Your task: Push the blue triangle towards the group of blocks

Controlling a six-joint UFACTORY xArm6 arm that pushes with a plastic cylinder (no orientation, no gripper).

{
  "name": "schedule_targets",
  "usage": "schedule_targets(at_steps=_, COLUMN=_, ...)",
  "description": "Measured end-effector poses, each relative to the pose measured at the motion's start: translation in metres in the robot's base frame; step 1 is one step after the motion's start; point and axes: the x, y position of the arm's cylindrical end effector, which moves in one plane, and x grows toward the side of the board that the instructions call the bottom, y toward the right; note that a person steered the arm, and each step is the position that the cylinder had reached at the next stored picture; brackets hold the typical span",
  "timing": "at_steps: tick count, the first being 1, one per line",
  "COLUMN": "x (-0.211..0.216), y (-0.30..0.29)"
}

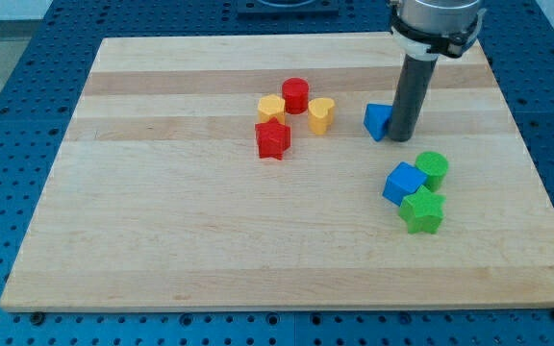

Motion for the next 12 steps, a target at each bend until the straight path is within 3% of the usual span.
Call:
schedule_targets(at_steps=4, x=-0.002, y=-0.037)
schedule_targets(at_steps=12, x=-0.046, y=-0.038)
